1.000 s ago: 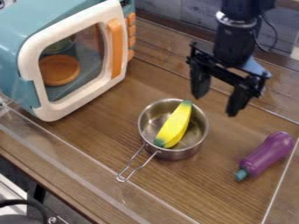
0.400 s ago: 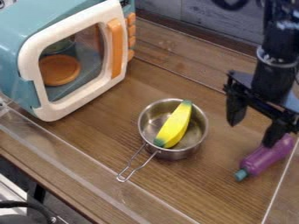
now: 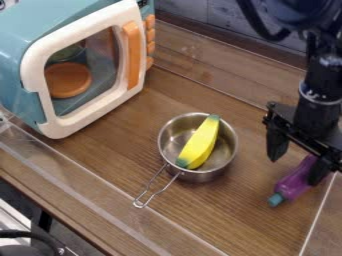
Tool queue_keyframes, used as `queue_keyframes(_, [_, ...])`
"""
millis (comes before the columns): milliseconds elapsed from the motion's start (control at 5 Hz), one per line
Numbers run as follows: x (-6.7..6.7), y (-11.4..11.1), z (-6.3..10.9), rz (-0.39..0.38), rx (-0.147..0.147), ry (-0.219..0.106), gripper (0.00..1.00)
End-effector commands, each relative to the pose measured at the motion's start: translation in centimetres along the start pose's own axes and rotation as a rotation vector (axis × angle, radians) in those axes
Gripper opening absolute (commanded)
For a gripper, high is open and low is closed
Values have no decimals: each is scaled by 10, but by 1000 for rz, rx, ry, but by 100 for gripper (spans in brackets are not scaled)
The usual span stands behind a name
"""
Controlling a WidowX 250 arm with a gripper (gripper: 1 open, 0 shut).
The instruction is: Put the eggplant in the silver pot
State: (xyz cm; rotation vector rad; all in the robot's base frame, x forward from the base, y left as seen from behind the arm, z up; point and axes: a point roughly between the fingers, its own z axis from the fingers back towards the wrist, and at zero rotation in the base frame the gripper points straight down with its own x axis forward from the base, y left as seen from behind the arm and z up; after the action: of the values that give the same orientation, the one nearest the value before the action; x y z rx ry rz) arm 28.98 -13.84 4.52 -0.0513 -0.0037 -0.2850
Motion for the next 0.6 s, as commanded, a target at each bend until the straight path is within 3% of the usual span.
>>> queue_keyframes(0, [8,-5,3,-5,-15,-52,100])
queue_keyframes(400, [13,-7,-10,11,-26,-59,100])
